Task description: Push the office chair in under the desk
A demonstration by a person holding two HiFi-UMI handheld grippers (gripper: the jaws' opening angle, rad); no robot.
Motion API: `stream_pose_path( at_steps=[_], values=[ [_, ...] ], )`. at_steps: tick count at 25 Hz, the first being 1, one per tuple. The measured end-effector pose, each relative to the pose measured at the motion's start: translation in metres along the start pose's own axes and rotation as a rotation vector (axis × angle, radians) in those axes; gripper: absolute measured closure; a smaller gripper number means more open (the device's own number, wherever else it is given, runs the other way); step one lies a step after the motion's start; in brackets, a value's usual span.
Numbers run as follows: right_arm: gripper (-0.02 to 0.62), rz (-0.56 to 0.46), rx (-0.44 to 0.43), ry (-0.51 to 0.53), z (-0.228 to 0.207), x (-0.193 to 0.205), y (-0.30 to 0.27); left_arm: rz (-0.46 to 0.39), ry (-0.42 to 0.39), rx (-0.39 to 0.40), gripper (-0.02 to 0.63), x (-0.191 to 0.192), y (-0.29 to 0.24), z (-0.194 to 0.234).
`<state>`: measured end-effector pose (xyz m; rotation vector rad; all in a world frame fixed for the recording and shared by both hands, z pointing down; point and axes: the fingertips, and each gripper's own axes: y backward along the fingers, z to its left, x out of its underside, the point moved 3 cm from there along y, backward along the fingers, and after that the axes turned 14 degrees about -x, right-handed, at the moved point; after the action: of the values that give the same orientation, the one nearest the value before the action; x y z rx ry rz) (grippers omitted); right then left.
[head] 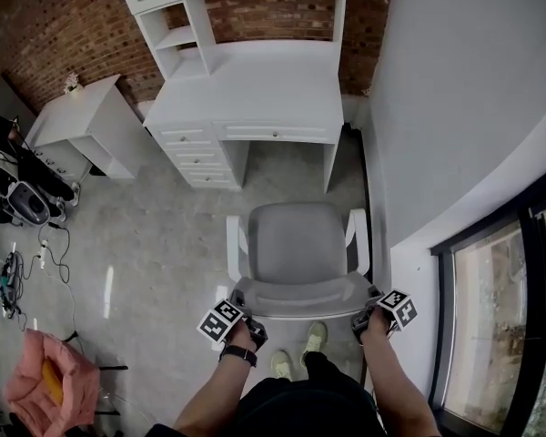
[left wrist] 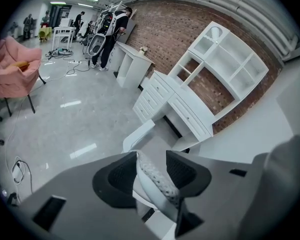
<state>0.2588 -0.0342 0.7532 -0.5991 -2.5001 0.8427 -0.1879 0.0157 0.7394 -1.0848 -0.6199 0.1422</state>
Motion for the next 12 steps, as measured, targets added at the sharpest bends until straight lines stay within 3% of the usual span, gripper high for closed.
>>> stream_pose_path(
  at_steps=[12],
  values=[
    [0.482,0.056,-0.034,0.024,0.041,-0.026,-0.060,-0.009,0.029,-0.006,0.430,-0.033,-0.034,-0.038]
  ],
)
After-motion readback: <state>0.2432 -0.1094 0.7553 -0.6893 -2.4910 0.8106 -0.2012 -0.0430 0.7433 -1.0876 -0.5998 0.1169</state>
